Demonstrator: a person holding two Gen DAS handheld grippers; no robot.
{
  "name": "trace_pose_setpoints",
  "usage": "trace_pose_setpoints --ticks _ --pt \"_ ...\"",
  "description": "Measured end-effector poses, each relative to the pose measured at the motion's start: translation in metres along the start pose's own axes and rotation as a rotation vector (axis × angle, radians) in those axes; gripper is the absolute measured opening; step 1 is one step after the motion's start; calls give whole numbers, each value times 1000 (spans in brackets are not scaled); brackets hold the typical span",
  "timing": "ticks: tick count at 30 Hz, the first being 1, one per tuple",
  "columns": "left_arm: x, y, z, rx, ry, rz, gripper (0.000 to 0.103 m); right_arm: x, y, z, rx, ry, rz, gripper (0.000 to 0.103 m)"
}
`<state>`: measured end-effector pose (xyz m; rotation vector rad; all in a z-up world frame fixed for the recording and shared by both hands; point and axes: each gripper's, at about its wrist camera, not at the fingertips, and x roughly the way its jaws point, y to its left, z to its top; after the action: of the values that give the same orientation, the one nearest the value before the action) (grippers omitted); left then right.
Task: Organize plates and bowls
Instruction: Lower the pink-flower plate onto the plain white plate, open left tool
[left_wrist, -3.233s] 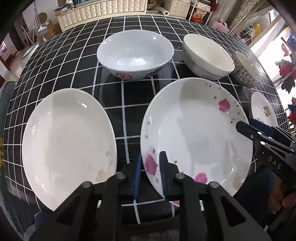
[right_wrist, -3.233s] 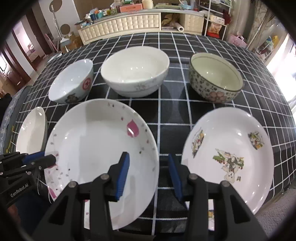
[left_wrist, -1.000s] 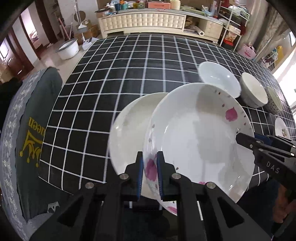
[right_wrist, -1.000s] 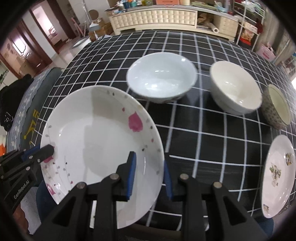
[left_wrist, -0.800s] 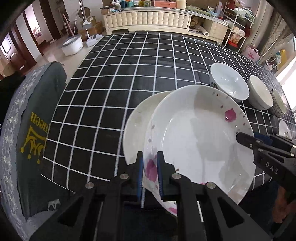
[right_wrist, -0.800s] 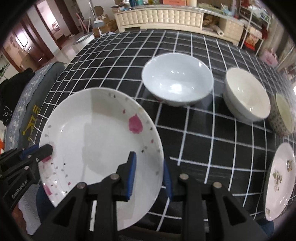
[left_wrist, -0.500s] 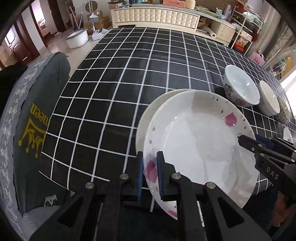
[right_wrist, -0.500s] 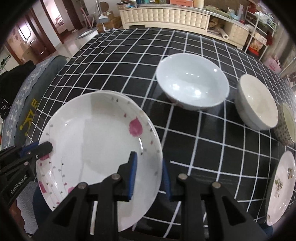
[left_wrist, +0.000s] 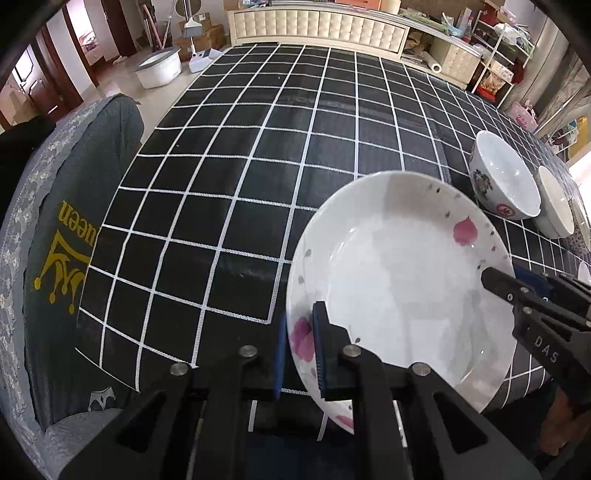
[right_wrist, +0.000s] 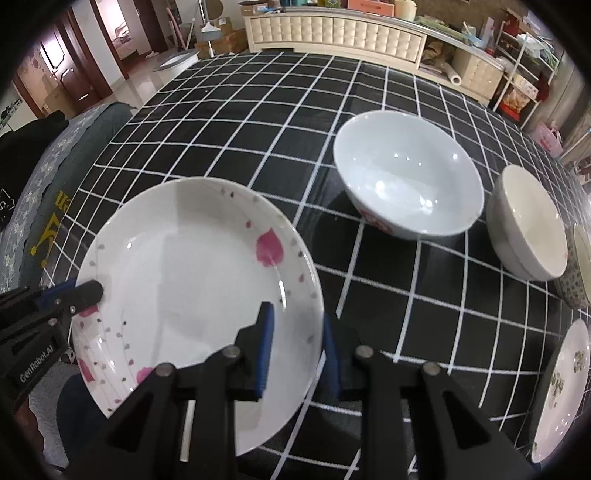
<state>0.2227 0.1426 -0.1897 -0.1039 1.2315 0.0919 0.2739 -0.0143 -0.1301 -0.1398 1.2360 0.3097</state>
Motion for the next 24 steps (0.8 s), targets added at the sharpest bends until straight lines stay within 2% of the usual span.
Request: trace_pose_setpoints --ticks 6,8,9,11,12,14,18,20,22,23,24 --pt "0 5 -3 -26 -6 -15 13 7 -3 -4 20 24 22 30" --pt "-2 7 -4 -33 -10 -2 20 6 -4 -7 22 15 26 30" --pt "-3 8 -5 -34 -11 7 20 4 -5 -7 27 6 31 31" --pt "-9 9 -5 -50 -17 13 20 -2 -7 -8 42 -15 20 36" --pt "-15 9 -5 -58 -38 18 20 -6 -9 -8 49 -26 10 42" --pt "-26 9 -6 -63 -65 31 29 -17 -14 -8 63 -62 -23 51" --pt "-54 4 -5 -62 -136 20 37 -47 -17 -7 48 -139 -55 52" --pt "-70 -2 -4 -58 -176 3 43 -69 -19 -10 46 -204 -34 54" --pt "-86 -12 -2 -39 -220 -14 47 -92 -22 -13 60 -289 5 66" --pt "-92 -17 -1 -31 -238 -18 56 -105 -28 -17 79 -339 20 72" --pt "-99 -23 -1 -22 -264 -21 60 -114 -31 -20 94 -377 32 83"
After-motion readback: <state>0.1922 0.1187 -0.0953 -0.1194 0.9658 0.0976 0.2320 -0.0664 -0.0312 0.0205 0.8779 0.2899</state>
